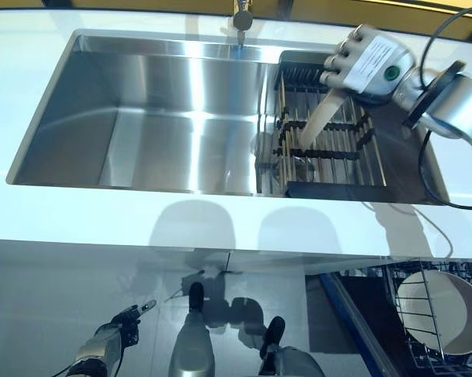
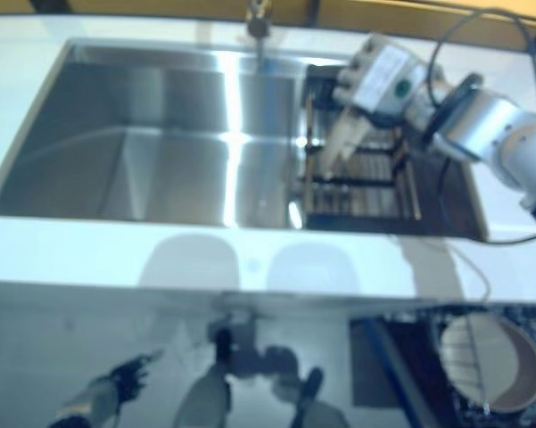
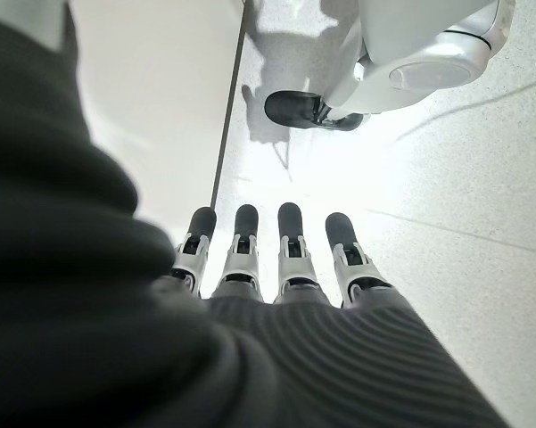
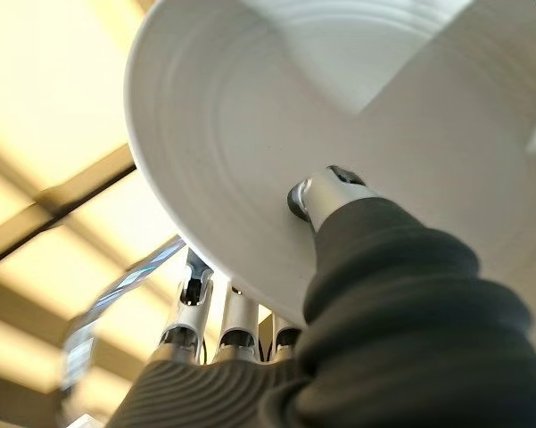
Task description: Take plates into dishwasher
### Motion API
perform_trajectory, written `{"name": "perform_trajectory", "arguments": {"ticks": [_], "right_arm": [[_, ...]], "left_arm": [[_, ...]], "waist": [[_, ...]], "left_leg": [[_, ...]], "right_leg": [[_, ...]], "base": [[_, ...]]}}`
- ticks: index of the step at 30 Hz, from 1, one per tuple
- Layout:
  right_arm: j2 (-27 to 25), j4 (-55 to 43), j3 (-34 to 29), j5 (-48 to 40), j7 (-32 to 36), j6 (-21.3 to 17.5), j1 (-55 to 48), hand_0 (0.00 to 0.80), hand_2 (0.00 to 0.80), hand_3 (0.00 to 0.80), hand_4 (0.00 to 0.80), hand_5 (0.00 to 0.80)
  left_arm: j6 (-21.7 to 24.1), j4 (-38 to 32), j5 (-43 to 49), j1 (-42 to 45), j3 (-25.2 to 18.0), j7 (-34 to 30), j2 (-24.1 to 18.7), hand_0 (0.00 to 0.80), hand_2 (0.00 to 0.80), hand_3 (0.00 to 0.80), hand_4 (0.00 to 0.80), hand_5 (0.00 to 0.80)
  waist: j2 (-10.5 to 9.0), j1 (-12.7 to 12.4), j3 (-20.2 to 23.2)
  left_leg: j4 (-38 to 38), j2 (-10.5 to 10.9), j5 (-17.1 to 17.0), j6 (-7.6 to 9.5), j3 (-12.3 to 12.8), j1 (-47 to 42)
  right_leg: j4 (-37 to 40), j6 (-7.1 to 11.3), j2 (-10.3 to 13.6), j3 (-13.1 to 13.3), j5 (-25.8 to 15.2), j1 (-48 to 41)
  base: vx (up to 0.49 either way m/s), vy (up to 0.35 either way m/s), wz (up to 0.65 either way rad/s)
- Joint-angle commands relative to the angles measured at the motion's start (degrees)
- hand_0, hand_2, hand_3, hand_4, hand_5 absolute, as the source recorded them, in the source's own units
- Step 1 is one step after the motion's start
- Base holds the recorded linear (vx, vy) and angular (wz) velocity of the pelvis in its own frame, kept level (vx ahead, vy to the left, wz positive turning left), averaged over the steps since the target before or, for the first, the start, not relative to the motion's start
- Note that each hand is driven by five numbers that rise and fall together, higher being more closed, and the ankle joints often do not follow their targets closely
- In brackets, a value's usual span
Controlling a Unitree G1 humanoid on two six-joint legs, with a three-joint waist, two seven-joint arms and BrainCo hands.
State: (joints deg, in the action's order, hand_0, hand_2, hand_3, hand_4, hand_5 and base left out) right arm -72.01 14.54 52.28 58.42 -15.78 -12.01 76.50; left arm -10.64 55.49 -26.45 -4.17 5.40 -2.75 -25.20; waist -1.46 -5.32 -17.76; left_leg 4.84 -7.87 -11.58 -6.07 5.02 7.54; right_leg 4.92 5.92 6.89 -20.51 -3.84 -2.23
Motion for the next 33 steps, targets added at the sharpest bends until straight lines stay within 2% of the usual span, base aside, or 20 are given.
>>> {"name": "perform_trajectory", "arguments": {"ticks": [1,6,14,18,20,24,33], "right_arm": [[-3.42,2.02,-4.35,-0.11,-3.47,12.45,3.67,0.8,0.8,0.8,0.8,0.8],[-8.17,4.65,-7.25,-4.29,-0.87,18.51,2.17,0.8,0.8,0.8,0.8,0.8],[-13.69,10.79,-9.49,-11.7,1.91,23.44,-0.36,0.8,0.8,0.8,0.8,0.8],[-17.07,14.6,-13.84,-15.96,3.54,25.62,-5.86,0.8,0.8,0.8,0.8,0.8],[-17.8,15.26,-16.21,-16.45,3.78,26.05,-8.58,0.8,0.8,0.8,0.8,0.8],[-19.53,17.94,-25.53,-19.08,7.77,25.87,-20.25,0.8,0.8,0.8,0.8,0.8],[-17.55,20.36,-41.84,-24.86,11.06,23.68,-39.07,0.8,0.8,0.8,0.8,0.8]], "left_arm": [[3.09,2.64,2.63,1.76,1.13,-0.22,-0.07,0.0,0.0,0.0,0.0,0.0],[4.96,4.16,3.97,3.03,1.71,-1.83,-0.22,0.0,0.0,0.0,0.0,0.0],[7.67,6.66,6.64,4.81,2.52,-4.36,-1.01,0.0,0.0,0.0,0.0,0.0],[8.81,7.04,8.18,5.12,2.65,-5.93,-1.01,0.0,0.0,0.0,0.0,0.0],[9.1,7.04,8.3,5.33,2.71,-6.08,-1.06,0.0,0.0,0.0,0.0,0.0],[9.78,7.13,9.28,5.72,2.39,-7.0,-0.77,0.0,0.0,0.0,0.0,0.0],[8.7,6.61,9.18,4.56,3.2,-6.36,-0.34,0.0,0.0,0.0,0.0,0.0]], "waist": [[-3.31,1.13,6.19],[-3.21,3.02,8.32],[-2.85,5.78,10.3],[-2.11,8.13,10.7],[-1.99,8.63,10.77],[-1.07,11.31,11.06],[-0.39,14.85,10.62]], "left_leg": [[0.16,0.7,6.11,-0.35,4.23,-5.43],[0.16,-0.21,7.19,-0.33,5.73,-8.18],[0.16,-2.05,8.16,-0.96,9.12,-11.87],[0.16,-3.07,8.33,-1.66,11.06,-13.05],[0.16,-3.29,8.36,-1.8,11.5,-13.31],[0.16,-4.02,8.43,-2.3,13.14,-13.95],[0.16,-4.33,8.81,-2.52,15.27,-14.34]], "right_leg": [[0.08,3.22,1.45,2.34,-0.19,0.09],[0.08,3.35,1.32,4.33,0.26,-0.89],[0.08,3.71,0.94,6.85,0.68,-1.68],[0.08,3.95,0.56,8.6,0.53,-1.02],[0.08,3.97,0.47,8.99,0.46,-0.82],[0.08,4.11,0.26,10.91,0.15,0.2],[0.08,3.91,-0.25,14.58,-0.45,2.18]], "base": [[0.062,-0.02,-0.14],[0.041,-0.011,-0.18],[0.051,-0.019,-0.31],[0.007,-0.021,-0.29],[0.006,-0.011,-0.28],[0.009,-0.005,-0.28],[0.0,0.011,-0.2]]}}
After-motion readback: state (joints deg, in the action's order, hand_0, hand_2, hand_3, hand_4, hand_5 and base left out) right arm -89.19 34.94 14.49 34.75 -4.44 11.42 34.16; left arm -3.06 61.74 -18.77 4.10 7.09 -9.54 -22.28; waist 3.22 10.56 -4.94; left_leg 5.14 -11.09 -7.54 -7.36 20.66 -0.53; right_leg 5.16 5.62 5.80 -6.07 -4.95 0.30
